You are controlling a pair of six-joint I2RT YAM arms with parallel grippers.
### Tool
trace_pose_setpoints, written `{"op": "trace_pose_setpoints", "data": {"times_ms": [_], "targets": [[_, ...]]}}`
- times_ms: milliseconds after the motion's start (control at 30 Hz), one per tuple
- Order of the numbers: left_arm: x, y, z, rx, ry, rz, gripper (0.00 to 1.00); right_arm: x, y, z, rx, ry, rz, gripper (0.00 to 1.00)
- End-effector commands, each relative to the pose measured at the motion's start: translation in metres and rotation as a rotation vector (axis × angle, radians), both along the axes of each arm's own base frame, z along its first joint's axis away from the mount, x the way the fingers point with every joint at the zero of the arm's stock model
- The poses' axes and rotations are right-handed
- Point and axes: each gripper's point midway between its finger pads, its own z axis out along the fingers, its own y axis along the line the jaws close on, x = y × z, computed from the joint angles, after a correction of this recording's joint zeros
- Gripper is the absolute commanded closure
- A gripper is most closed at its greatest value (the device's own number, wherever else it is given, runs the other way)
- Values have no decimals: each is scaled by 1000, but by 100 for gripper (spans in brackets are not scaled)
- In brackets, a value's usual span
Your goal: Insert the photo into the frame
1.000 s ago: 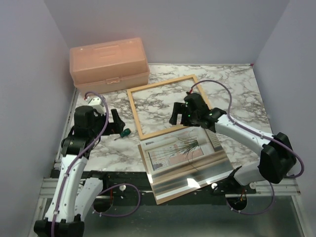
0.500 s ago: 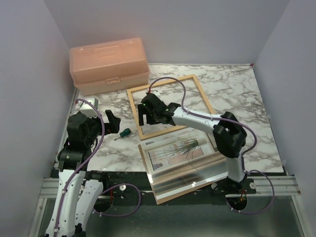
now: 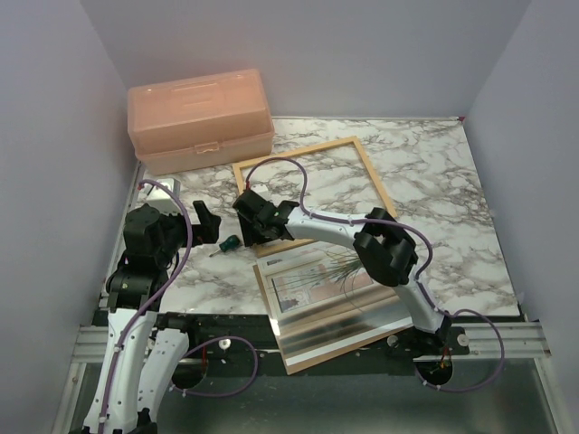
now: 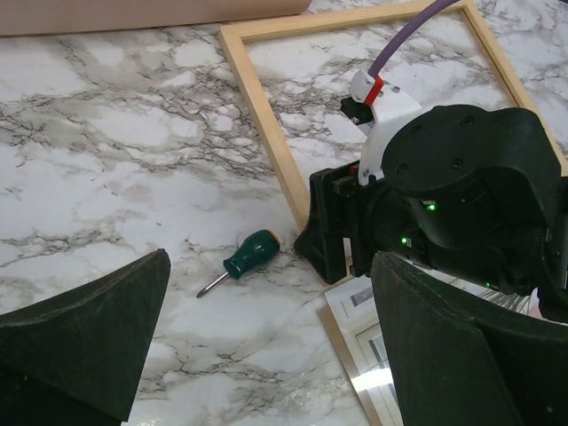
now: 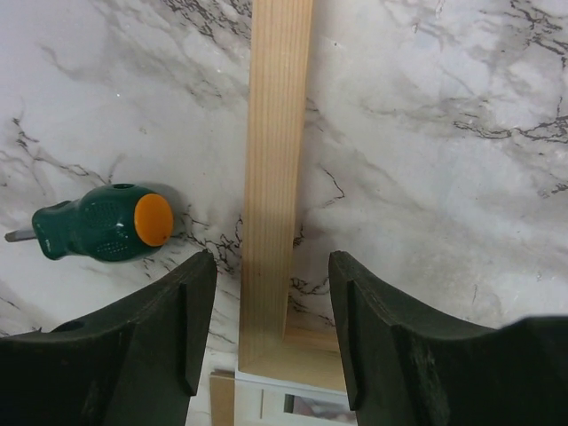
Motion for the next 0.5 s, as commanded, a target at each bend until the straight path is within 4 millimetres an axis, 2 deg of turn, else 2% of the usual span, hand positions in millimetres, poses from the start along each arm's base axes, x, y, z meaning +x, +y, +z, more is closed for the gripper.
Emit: {"op": "trace_pose_setpoints", "data": {"times_ms": [0, 100, 200, 233, 267, 367, 467], "targets": [[2, -2, 3, -3, -11, -16, 2, -8, -8, -26, -74, 8, 14, 41], [1, -2, 2, -2, -8, -14, 2, -15, -2, -35, -67, 18, 51, 42], [0, -1, 3, -1, -12, -11, 2, -18, 3, -42, -67, 30, 68, 55], [-1, -1, 3, -2, -13, -11, 2, -17, 3, -44, -70, 31, 66, 63], [-1, -1, 4, -3, -17, -11, 2, -16, 3, -44, -75, 25, 63, 68], [-3, -2, 5, -6, -27, -18, 1, -10, 2, -35, -81, -5, 56, 85], [-4, -2, 4, -6, -23, -14, 2, -2, -1, -16, -95, -51, 44, 94]]}}
